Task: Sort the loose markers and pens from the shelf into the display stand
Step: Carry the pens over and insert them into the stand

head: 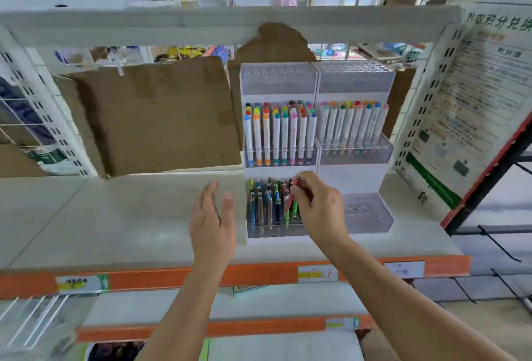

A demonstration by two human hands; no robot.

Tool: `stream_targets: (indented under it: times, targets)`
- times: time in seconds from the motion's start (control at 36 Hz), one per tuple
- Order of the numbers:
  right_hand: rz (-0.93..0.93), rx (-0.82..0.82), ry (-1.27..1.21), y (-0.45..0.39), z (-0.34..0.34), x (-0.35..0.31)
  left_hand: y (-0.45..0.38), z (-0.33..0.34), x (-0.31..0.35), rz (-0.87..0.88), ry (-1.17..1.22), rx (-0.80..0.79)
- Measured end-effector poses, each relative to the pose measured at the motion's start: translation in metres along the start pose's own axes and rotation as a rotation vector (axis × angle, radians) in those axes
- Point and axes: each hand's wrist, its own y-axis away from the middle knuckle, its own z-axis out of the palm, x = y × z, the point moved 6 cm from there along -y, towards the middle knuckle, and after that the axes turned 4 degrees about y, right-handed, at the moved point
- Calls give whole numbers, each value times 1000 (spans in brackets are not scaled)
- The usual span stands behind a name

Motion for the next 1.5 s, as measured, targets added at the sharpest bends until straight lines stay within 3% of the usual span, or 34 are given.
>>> stream_targets:
  times: [0.08, 0.25, 0.83, 1.03, 1.22, 1.5]
  targets:
    - [1, 7, 40, 0, 4, -1, -4, 3, -13, -23, -99, -93]
    - [59, 179, 115, 0, -17, 12, -8, 11, -31, -43, -187, -181]
    - [139, -172, 344, 14, 25, 33, -16, 30, -23, -51, -241, -293]
    - [155, -196, 438, 9, 27, 32, -18, 31, -26, -68, -235, -287]
    - [-80, 90, 459, -5, 11, -6, -20, 10, -25, -90, -276, -246]
    - [-389, -398, 418, -19, 84, -88, -14, -60, -55, -231, -516, -170]
